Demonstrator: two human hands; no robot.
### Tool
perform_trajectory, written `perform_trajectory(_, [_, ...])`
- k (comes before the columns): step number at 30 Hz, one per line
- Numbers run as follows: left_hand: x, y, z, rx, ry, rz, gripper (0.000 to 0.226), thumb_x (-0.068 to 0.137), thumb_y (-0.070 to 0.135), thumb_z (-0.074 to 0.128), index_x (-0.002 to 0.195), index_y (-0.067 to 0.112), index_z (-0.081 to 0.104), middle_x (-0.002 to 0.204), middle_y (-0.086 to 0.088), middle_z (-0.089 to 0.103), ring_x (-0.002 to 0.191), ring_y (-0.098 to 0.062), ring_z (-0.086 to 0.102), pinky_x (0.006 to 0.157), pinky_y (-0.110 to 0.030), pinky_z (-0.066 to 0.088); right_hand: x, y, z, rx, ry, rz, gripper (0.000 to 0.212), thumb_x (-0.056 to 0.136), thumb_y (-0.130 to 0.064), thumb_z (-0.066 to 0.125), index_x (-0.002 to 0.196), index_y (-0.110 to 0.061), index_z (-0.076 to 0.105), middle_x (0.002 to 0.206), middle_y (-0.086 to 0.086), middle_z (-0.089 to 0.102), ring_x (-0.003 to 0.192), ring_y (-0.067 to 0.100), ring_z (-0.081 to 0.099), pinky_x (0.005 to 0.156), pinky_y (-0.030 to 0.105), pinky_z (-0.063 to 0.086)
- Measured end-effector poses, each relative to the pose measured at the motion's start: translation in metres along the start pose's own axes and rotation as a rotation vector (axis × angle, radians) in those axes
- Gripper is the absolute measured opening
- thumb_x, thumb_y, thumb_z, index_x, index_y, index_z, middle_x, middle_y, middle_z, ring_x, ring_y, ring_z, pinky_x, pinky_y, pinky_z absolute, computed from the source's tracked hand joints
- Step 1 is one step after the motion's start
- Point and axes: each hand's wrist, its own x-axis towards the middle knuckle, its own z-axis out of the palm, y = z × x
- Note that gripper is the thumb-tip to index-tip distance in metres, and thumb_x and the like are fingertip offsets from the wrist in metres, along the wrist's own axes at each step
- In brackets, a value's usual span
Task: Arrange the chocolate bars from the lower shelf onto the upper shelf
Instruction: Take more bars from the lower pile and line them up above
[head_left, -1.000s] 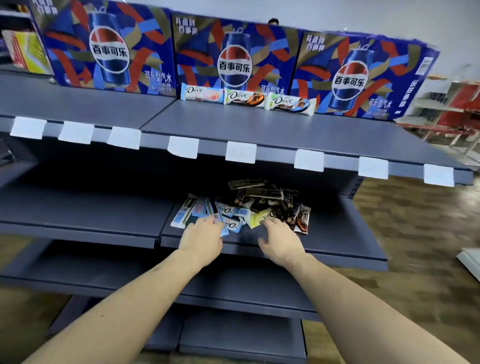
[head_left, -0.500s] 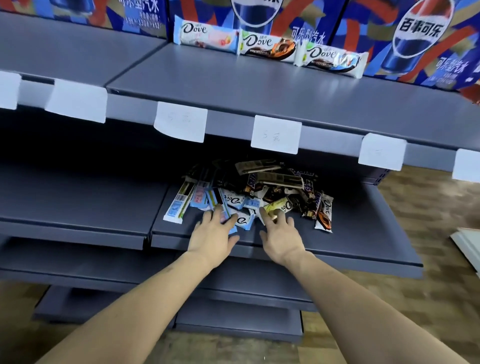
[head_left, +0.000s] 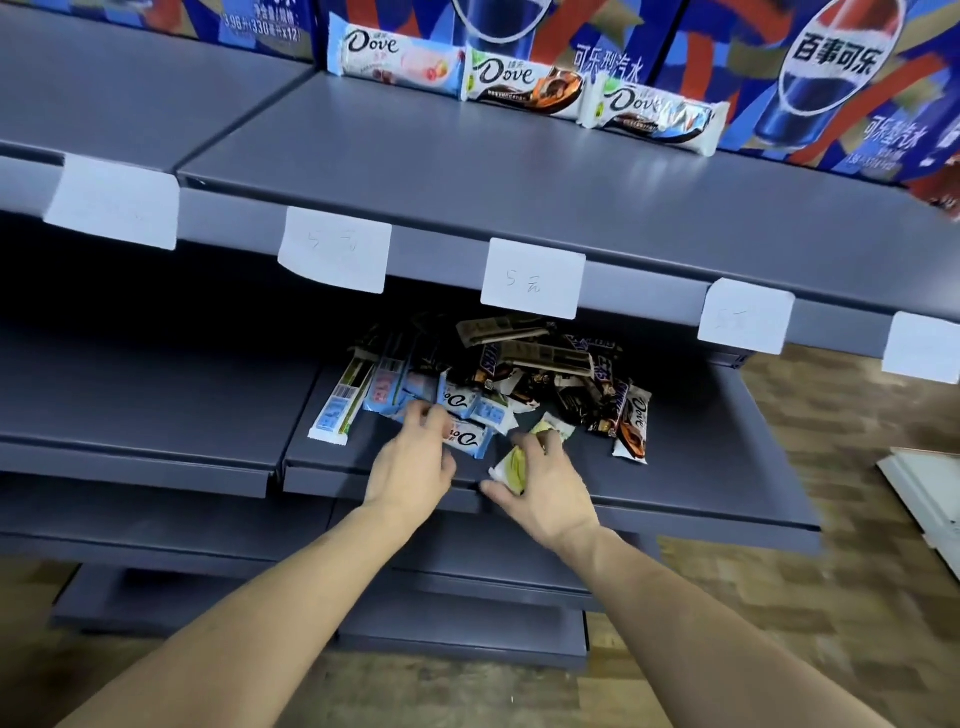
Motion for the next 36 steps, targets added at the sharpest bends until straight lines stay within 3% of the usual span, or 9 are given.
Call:
perform_trajectory(3, [0.000, 0.001, 0.002, -0.148, 0.011, -0.023, 0.033, 0.088, 0.006, 0.051, 0.116, 0.023, 0.046, 0.124, 0.000, 0.046, 0.069, -0.021, 0.059, 0.065, -0.035, 0.049, -0.001, 0.009, -0.008, 0.043, -0.115, -0.007, 0.101, 0.070, -0.064, 0.074, 0.150, -0.022, 0.029, 0.140, 0.004, 0.027, 0.129, 0.027, 0.042, 0.107, 0.037, 0.041])
perform_trajectory(5, [-0.001, 0.000, 0.004, -0.211, -0.002, -0.060, 0.042, 0.088, 0.005, 0.049, 0.125, 0.027, 0.048, 0.127, 0.001, 0.048, 0.069, -0.020, 0.057, 0.067, -0.034, 0.050, -0.003, 0.016, -0.010, 0.008, -0.140, -0.020, 0.105, 0.066, -0.063, 0.078, 0.151, -0.026, 0.028, 0.142, 0.004, 0.022, 0.133, 0.027, 0.036, 0.110, 0.036, 0.038])
perform_trajectory(11, [0.006, -0.012, 0.006, -0.223, -0.072, -0.165, 0.046, 0.091, 0.015, 0.056, 0.134, 0.029, 0.049, 0.127, -0.003, 0.055, 0.069, -0.020, 0.054, 0.065, -0.027, 0.048, -0.004, 0.023, -0.020, 0.003, -0.168, -0.010, 0.098, 0.063, -0.052, 0.085, 0.146, -0.034, 0.035, 0.152, -0.001, 0.013, 0.139, 0.024, 0.022, 0.110, 0.038, 0.035])
perform_trajectory(16, [0.004, -0.003, 0.011, -0.202, -0.144, -0.222, 0.062, 0.090, 0.024, 0.061, 0.147, 0.024, 0.036, 0.143, -0.011, 0.032, 0.105, -0.026, 0.059, 0.095, -0.033, 0.049, -0.002, 0.023, -0.024, -0.017, -0.138, 0.050, 0.078, 0.072, -0.069, 0.068, 0.136, -0.030, 0.046, 0.147, -0.001, 0.027, 0.132, 0.025, 0.032, 0.105, 0.039, 0.039])
perform_trajectory(20, [0.008, 0.007, 0.013, -0.203, -0.178, -0.247, 0.053, 0.098, 0.019, 0.042, 0.149, 0.018, 0.031, 0.146, -0.016, 0.027, 0.094, -0.029, 0.063, 0.091, -0.037, 0.051, -0.001, 0.026, -0.023, -0.096, -0.084, 0.004, 0.040, 0.088, -0.031, 0.062, 0.126, -0.026, 0.053, 0.141, 0.000, 0.039, 0.117, 0.027, 0.040, 0.098, 0.034, 0.041])
perform_trajectory(23, [0.011, 0.006, 0.011, -0.151, -0.183, -0.222, 0.050, 0.099, 0.018, 0.040, 0.149, 0.021, 0.034, 0.141, -0.015, 0.043, 0.102, -0.030, 0.061, 0.089, -0.036, 0.051, -0.003, 0.033, -0.027, -0.005, -0.077, 0.011, 0.055, 0.083, -0.013, 0.060, 0.136, -0.022, 0.046, 0.139, 0.001, 0.041, 0.121, 0.027, 0.044, 0.101, 0.033, 0.042])
perform_trajectory(27, [0.011, -0.004, 0.006, -0.143, -0.260, -0.232, 0.066, 0.091, 0.032, 0.061, 0.149, 0.029, 0.031, 0.120, -0.011, 0.063, 0.098, -0.027, 0.064, 0.082, -0.034, 0.054, -0.007, 0.046, -0.032, -0.003, -0.025, 0.151, 0.060, 0.082, -0.028, 0.066, 0.138, -0.019, 0.045, 0.133, 0.002, 0.044, 0.125, 0.027, 0.043, 0.102, 0.037, 0.043])
perform_trajectory(31, [0.005, -0.002, 0.006, -0.035, -0.267, -0.205, 0.074, 0.086, 0.036, 0.068, 0.149, 0.026, 0.031, 0.123, -0.006, 0.062, 0.106, -0.024, 0.061, 0.088, -0.035, 0.052, -0.012, 0.056, -0.032, -0.033, -0.014, 0.175, 0.056, 0.085, -0.044, 0.066, 0.134, -0.021, 0.053, 0.131, 0.001, 0.046, 0.122, 0.025, 0.043, 0.101, 0.036, 0.044])
perform_trajectory(36, [0.001, 0.017, 0.012, 0.031, -0.196, -0.196, 0.079, 0.087, 0.060, 0.054, 0.148, 0.016, 0.030, 0.141, -0.009, 0.041, 0.119, -0.028, 0.052, 0.089, -0.037, 0.048, -0.013, 0.055, -0.029, 0.002, 0.022, 0.195, 0.050, 0.087, -0.039, 0.067, 0.132, -0.020, 0.055, 0.127, 0.001, 0.047, 0.121, 0.024, 0.042, 0.098, 0.033, 0.042])
